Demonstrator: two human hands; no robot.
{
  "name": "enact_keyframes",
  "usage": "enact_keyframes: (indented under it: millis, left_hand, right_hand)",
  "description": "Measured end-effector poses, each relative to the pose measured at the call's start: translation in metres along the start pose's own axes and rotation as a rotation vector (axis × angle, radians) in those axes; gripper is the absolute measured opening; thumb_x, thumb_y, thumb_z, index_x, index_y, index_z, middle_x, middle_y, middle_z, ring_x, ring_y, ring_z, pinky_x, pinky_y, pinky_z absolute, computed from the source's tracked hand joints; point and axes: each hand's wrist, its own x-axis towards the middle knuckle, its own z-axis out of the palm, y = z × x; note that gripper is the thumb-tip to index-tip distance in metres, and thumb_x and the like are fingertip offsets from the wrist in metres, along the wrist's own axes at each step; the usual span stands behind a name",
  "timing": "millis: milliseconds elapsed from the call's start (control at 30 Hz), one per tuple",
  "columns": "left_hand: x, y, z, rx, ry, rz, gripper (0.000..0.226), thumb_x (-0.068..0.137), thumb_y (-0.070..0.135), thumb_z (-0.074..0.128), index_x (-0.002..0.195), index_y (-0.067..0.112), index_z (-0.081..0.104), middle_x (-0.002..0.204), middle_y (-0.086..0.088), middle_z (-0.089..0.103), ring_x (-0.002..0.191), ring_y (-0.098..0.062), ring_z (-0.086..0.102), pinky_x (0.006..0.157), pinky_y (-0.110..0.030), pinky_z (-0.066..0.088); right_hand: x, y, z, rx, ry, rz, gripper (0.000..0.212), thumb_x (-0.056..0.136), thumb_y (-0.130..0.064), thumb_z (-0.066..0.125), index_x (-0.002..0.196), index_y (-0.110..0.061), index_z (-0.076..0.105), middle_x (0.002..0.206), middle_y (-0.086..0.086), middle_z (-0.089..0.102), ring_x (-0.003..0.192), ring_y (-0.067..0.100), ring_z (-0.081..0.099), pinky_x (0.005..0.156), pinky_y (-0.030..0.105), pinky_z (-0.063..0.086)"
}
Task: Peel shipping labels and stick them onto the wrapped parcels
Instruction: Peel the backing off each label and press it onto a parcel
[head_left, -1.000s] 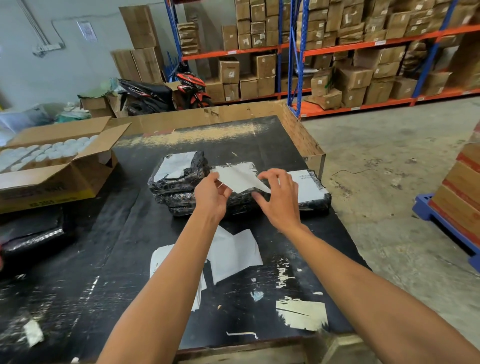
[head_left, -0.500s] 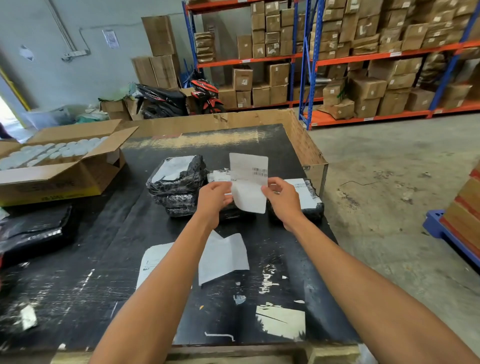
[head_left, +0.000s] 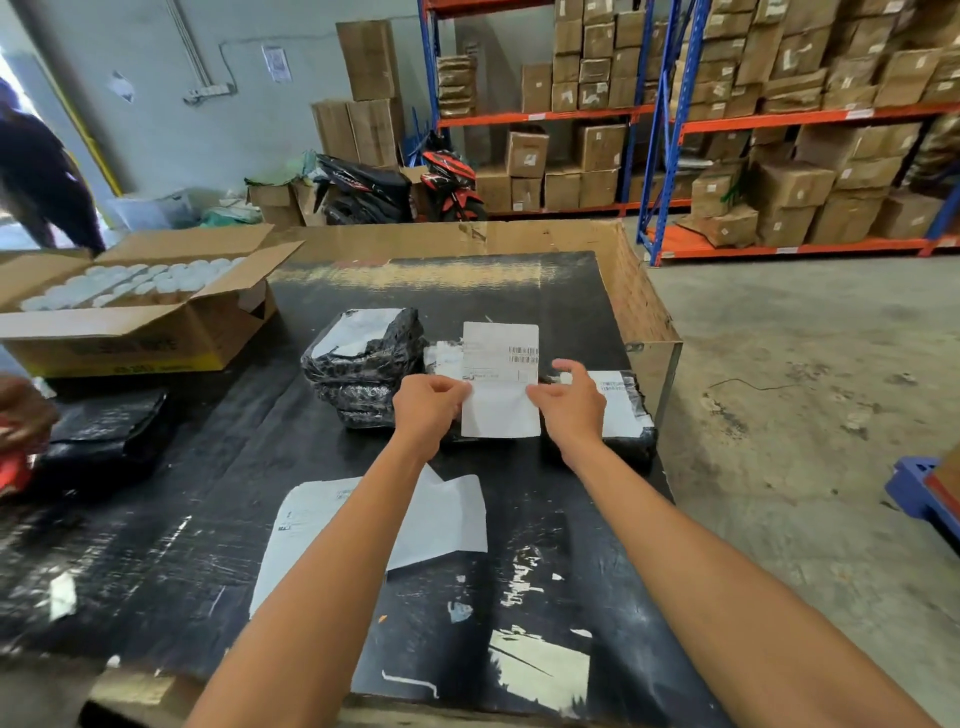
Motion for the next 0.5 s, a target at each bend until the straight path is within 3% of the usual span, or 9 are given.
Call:
enact_keyframes:
  millis: [67, 133, 200, 300, 433, 500]
  left_hand:
    - [0.011, 0.002, -0.001, 0.009, -0.001, -0.019, 0.012, 0.087, 0.014, 0.075, 0.082, 0.005, 0.079, 0.059, -0.003, 0.063, 0.052, -0.013, 0.053, 0.056, -0.024, 0.045]
    - [0.024, 0.004, -0.002, 0.012, 0.000, -0.032, 0.015, 0.087, 0.012, 0.074, 0.077, 0.001, 0.077, 0.061, -0.005, 0.064, 0.053, -0.016, 0.054, 0.056, -0.024, 0.046]
    - [0.039, 0.006, -0.005, 0.041, 0.006, -0.027, 0.020, 0.088, 0.011, 0.072, 0.074, -0.004, 0.073, 0.063, -0.010, 0.062, 0.055, -0.020, 0.052, 0.056, -0.025, 0.047]
    - [0.062, 0.007, -0.009, 0.083, -0.009, -0.004, 0.021, 0.090, 0.008, 0.068, 0.072, -0.004, 0.071, 0.063, -0.014, 0.058, 0.058, -0.021, 0.051, 0.049, -0.022, 0.048]
    - [0.089, 0.010, -0.010, 0.200, 0.003, 0.074, 0.034, 0.091, 0.006, 0.063, 0.058, 0.006, 0.055, 0.060, -0.014, 0.054, 0.056, -0.021, 0.047, 0.048, -0.024, 0.047]
    - [0.101, 0.010, -0.008, 0.255, 0.003, 0.106, 0.046, 0.091, 0.002, 0.060, 0.049, 0.008, 0.041, 0.049, -0.008, 0.040, 0.046, -0.020, 0.033, 0.048, -0.026, 0.040]
  right_hand:
    - [0.009, -0.004, 0.011, -0.033, 0.040, 0.013, 0.018, 0.090, -0.019, 0.073, 0.108, -0.020, 0.069, 0.099, 0.000, 0.075, 0.090, 0.013, 0.066, 0.063, 0.018, 0.045]
    - [0.017, -0.007, 0.020, -0.066, 0.061, -0.010, 0.007, 0.092, -0.019, 0.071, 0.099, -0.020, 0.069, 0.102, 0.002, 0.074, 0.099, 0.020, 0.067, 0.071, 0.024, 0.050]
    - [0.026, -0.010, 0.030, -0.081, 0.066, -0.027, 0.010, 0.093, -0.019, 0.072, 0.102, -0.020, 0.068, 0.109, 0.004, 0.072, 0.105, 0.023, 0.064, 0.079, 0.030, 0.051]
    - [0.039, -0.015, 0.043, -0.076, 0.081, -0.030, 0.028, 0.092, -0.021, 0.074, 0.118, -0.019, 0.063, 0.114, 0.002, 0.064, 0.101, 0.018, 0.059, 0.069, 0.021, 0.044]
    - [0.057, -0.020, 0.063, -0.160, 0.118, -0.060, 0.013, 0.093, -0.019, 0.073, 0.105, -0.017, 0.068, 0.108, 0.002, 0.069, 0.097, 0.018, 0.063, 0.060, 0.017, 0.038]
    - [0.065, -0.020, 0.071, -0.197, 0.115, -0.056, 0.009, 0.093, -0.017, 0.071, 0.102, -0.016, 0.072, 0.104, 0.002, 0.071, 0.096, 0.018, 0.065, 0.059, 0.014, 0.038]
